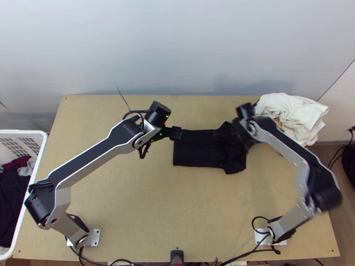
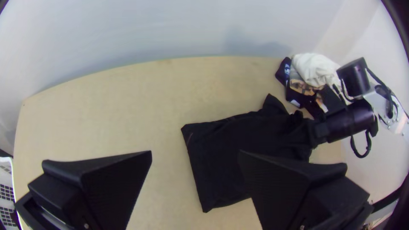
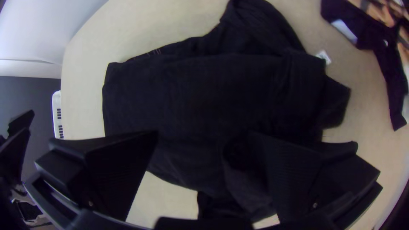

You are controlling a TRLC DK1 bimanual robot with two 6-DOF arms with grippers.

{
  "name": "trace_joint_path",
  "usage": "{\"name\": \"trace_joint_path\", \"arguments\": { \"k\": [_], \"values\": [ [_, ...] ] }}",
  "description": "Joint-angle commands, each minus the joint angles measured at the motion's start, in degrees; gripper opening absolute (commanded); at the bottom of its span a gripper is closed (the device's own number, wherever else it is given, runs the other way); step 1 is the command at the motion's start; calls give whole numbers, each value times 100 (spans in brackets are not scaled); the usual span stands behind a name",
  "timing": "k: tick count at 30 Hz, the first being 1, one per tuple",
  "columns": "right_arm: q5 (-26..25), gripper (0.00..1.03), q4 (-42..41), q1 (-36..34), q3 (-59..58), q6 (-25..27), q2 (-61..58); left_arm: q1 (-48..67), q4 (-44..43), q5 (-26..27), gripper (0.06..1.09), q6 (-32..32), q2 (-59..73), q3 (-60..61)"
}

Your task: Fold the t-shirt

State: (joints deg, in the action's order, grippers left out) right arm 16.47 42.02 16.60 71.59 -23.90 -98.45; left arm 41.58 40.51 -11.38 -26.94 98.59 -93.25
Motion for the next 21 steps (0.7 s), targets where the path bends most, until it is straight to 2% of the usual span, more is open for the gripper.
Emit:
{"name": "trace_joint_path", "arguments": {
  "k": [1,5,7,10,12,15,19,21],
  "values": [
    [-3,98,34,-623,-1578,360,1636,-45,-17,13,104,48,-24,308],
    [-12,98,201,-860,-2167,606,2542,-36,-52,13,104,31,-15,457],
    [-293,98,228,-746,-2123,588,2946,-36,-52,13,104,4,-32,475],
    [-970,98,210,-60,-1754,536,3271,-133,-43,4,104,-13,-199,580],
    [-1190,98,140,493,-1569,632,3262,-221,-17,4,104,-13,-349,703],
    [-1207,98,-273,1126,-1605,632,3166,-309,27,-5,104,66,-656,958],
    [-1462,98,-344,1759,-1561,755,2841,-546,62,-66,104,277,-1026,1231],
    [-1489,98,-388,2005,-1613,1019,2814,-731,80,-66,104,365,-1149,1327]
  ]
}}
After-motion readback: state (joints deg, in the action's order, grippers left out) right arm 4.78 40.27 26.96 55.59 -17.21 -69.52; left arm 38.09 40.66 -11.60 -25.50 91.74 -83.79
